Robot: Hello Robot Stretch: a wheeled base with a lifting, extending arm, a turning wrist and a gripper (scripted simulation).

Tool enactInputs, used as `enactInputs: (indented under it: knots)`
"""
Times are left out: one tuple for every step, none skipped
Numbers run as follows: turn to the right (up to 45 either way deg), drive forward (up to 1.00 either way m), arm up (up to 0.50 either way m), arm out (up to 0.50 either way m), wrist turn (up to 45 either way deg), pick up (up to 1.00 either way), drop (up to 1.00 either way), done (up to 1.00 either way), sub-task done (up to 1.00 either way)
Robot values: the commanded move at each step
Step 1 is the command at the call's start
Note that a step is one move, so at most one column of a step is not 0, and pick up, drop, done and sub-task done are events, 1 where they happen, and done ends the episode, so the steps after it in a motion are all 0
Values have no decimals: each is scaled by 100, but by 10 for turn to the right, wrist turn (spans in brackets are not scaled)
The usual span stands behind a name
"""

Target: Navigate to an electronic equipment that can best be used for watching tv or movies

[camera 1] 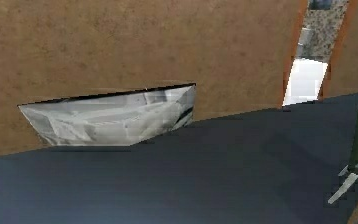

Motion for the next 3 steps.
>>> enactInputs:
  knots:
    - [120, 0, 0, 0, 0, 0, 0, 0, 0]
    - [0, 70, 0, 0, 0, 0, 0, 0, 0]
    - [150, 0, 0, 0, 0, 0, 0, 0, 0]
